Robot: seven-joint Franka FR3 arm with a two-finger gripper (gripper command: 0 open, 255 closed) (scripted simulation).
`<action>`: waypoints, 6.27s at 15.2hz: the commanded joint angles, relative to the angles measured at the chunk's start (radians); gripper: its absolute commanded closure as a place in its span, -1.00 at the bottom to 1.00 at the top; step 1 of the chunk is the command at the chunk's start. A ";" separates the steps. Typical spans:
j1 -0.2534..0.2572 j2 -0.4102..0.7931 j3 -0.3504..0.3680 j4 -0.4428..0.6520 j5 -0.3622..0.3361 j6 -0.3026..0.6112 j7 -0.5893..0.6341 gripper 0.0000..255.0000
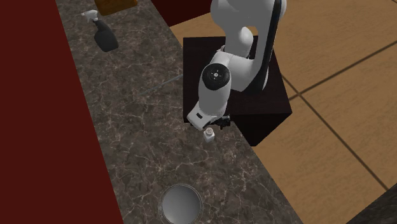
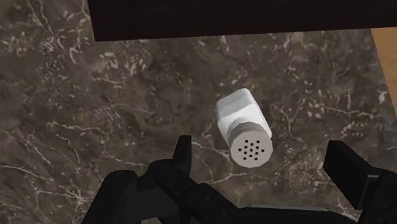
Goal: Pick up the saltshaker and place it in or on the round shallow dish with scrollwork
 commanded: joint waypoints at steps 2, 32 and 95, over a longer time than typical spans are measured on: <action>0.021 0.077 0.016 0.013 0.135 0.058 -0.093 -1.00; -0.031 -0.138 -0.004 0.001 -0.144 -0.130 0.105 1.00; -0.099 0.604 0.065 1.035 0.273 -0.478 -0.178 1.00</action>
